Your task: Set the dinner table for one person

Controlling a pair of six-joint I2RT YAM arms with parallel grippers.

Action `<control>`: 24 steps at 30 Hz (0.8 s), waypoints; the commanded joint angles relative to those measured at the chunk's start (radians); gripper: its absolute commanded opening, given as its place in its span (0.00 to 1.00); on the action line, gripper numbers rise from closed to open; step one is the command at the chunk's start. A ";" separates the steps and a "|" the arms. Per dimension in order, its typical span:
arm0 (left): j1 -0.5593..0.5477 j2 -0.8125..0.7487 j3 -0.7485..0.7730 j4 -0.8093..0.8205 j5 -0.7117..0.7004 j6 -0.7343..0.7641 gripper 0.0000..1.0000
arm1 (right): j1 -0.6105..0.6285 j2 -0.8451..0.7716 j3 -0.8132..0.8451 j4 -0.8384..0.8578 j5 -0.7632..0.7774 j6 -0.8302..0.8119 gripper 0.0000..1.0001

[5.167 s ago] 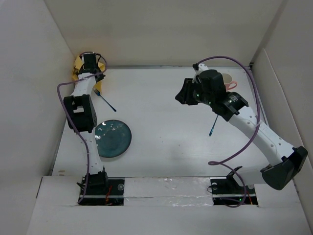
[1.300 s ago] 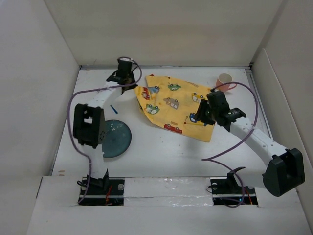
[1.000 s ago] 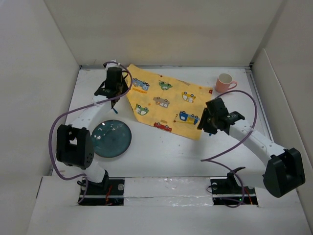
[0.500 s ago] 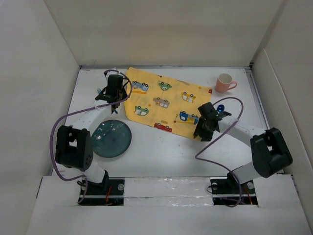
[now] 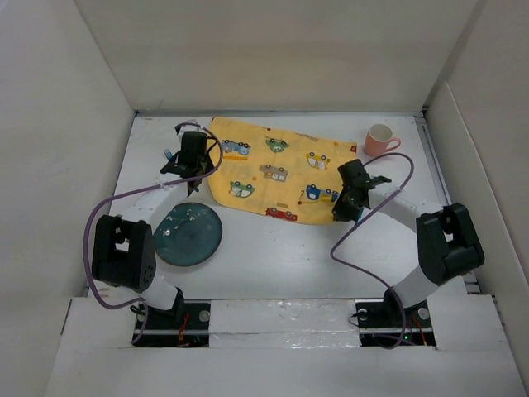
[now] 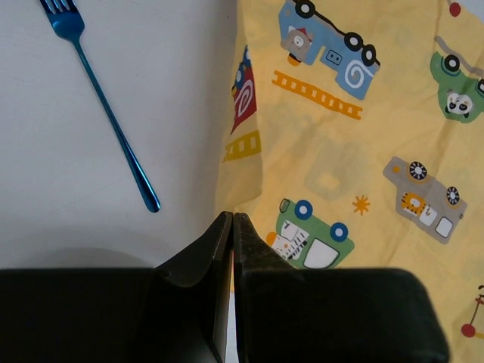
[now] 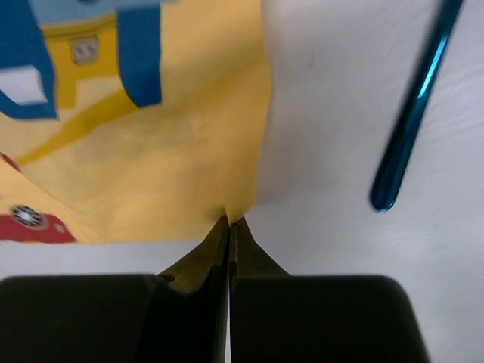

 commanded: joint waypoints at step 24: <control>0.002 -0.146 -0.236 -0.117 -0.028 -0.020 0.00 | -0.231 0.025 0.084 0.012 -0.037 -0.213 0.00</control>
